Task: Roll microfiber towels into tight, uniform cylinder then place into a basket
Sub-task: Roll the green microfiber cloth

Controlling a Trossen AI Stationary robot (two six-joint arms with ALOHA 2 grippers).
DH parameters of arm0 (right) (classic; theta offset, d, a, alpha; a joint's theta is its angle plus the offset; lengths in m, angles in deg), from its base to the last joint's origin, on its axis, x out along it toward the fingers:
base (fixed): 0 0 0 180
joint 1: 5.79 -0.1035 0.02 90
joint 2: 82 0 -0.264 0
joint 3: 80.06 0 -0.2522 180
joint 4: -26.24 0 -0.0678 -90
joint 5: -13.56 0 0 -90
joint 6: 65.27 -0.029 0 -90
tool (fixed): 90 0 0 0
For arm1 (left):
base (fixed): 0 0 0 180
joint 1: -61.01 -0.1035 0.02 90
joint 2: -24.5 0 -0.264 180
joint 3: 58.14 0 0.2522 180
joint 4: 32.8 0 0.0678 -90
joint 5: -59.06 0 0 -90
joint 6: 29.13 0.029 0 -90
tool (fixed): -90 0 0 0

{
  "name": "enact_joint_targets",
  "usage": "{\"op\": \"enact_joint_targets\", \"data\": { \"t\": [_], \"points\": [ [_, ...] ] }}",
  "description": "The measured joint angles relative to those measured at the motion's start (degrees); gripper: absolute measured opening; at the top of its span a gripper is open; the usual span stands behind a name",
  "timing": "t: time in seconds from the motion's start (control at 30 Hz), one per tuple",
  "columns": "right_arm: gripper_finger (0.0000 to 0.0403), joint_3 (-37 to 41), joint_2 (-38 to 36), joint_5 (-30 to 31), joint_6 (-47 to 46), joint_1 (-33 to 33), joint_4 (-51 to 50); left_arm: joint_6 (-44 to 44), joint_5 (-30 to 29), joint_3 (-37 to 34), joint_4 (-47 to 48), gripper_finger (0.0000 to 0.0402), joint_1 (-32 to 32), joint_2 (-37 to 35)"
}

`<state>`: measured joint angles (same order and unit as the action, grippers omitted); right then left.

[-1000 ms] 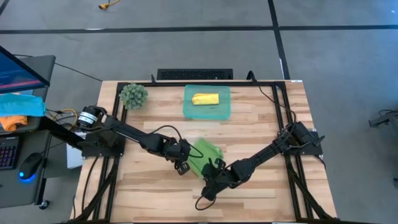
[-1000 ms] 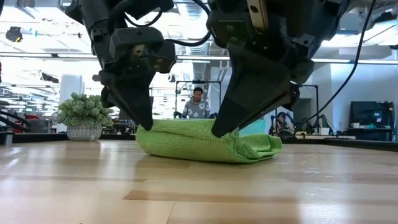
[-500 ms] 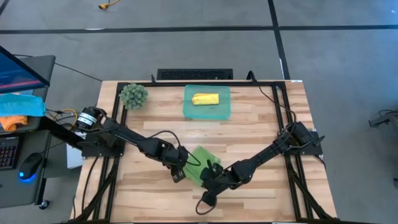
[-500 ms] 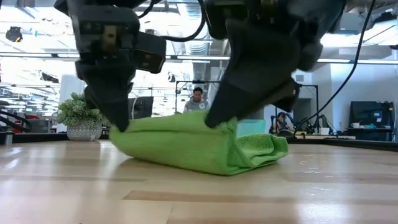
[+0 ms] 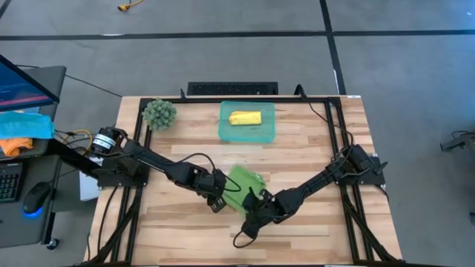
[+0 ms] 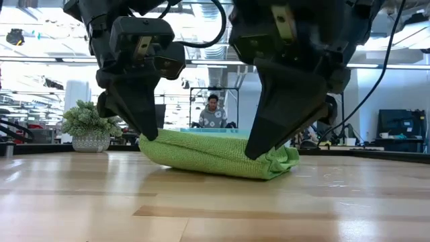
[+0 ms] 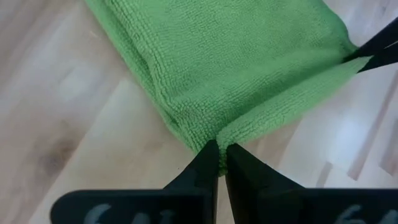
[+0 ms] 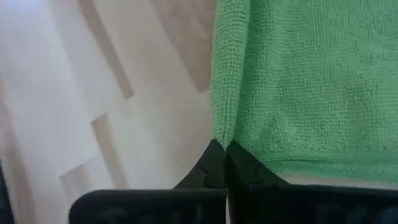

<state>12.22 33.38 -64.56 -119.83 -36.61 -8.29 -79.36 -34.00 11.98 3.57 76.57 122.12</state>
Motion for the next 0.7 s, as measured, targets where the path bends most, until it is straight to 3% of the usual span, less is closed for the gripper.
{"op": "enact_joint_targets", "data": {
  "t": [0.33,0.53,0.7],
  "points": [
    [0.0006,-4.97,-0.44,0.39,3.81,-3.29,-0.18,-3.12,4.72,0.02,-0.17,0.0008,6.38,0.00],
    [0.0008,-6.14,-0.20,6.39,-1.22,-1.68,-10.90,-4.13,-3.06,0.00,0.17,0.0008,6.80,0.00],
    [0.0007,-5.35,2.39,3.33,-2.09,1.53,-11.28,-3.55,-3.71,-0.05,0.52,0.0004,6.77,0.00]
  ]
}}
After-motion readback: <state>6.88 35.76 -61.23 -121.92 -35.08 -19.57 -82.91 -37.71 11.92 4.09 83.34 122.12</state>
